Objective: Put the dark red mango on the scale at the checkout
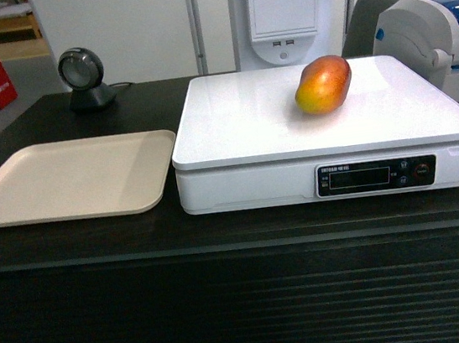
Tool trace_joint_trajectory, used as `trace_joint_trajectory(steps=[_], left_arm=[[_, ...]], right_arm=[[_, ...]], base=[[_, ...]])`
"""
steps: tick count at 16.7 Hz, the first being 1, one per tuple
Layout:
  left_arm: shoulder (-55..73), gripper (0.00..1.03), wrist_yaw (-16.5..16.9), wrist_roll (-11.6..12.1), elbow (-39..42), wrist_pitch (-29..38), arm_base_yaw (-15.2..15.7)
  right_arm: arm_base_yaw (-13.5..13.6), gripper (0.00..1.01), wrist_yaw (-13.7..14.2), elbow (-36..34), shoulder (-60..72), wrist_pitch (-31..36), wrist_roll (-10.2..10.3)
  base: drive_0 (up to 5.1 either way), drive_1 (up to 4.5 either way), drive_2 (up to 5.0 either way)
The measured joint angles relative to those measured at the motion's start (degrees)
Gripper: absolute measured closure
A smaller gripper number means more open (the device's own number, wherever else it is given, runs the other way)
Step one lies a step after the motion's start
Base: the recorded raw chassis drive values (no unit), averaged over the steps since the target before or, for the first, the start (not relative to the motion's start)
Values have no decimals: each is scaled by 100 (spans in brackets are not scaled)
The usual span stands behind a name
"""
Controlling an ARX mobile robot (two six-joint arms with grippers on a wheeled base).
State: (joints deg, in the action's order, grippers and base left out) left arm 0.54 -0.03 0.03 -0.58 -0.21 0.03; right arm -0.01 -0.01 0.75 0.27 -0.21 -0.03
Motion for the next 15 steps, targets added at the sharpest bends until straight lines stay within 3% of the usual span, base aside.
trace_joint_trajectory(steps=[15], left_arm=[[0, 5, -2, 0, 0, 2, 0]], right_arm=[[0, 3, 2, 0, 0, -2, 0]], base=[[0, 0, 0]])
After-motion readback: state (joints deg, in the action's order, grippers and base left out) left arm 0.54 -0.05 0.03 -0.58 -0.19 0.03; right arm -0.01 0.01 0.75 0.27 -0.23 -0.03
